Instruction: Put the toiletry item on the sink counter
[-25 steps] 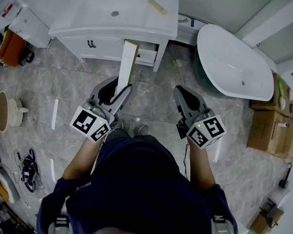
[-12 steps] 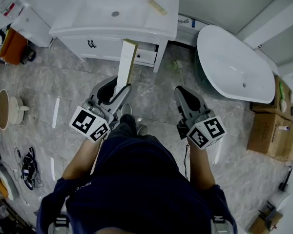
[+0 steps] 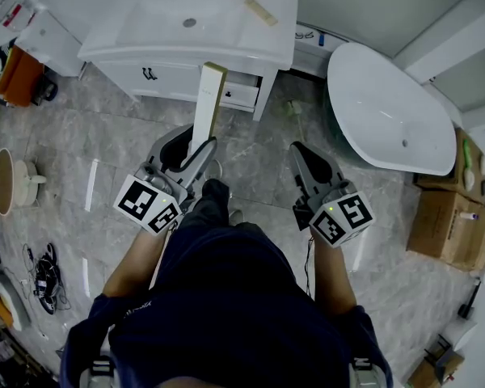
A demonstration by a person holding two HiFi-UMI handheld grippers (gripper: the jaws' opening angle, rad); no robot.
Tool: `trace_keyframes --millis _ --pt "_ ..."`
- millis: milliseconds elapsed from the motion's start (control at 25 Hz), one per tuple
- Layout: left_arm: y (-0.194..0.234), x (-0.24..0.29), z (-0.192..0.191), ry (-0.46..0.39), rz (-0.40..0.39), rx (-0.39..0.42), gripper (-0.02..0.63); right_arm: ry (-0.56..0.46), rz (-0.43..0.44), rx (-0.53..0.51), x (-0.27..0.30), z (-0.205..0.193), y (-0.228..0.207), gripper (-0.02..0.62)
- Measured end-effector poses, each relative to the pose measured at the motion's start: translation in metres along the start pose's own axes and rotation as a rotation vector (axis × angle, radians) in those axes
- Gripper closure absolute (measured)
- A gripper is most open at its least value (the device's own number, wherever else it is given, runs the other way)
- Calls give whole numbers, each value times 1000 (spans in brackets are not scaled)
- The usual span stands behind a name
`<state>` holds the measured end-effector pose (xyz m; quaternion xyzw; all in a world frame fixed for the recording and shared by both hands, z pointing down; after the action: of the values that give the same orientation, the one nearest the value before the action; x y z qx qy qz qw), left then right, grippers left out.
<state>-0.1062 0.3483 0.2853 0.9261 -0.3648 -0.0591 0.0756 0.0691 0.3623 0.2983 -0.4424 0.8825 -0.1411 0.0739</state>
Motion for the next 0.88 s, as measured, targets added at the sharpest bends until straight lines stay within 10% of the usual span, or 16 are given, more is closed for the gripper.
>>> trace_keyframes --millis 880 --pt "105 70 -2 21 -35 -48 437 41 -38 11 109 1 -51 591"
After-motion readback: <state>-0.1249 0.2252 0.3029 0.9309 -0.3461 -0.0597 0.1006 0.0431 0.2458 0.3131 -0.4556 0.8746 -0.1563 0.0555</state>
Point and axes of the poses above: the fingertips, and each gripper's own axes: x forward along the fingers, y to its left, z out of its top, the point moved 1 cm from there along -x, backward along the fingers, and after that the axes turned 7 degrees about -y, right-handed, at the moved point
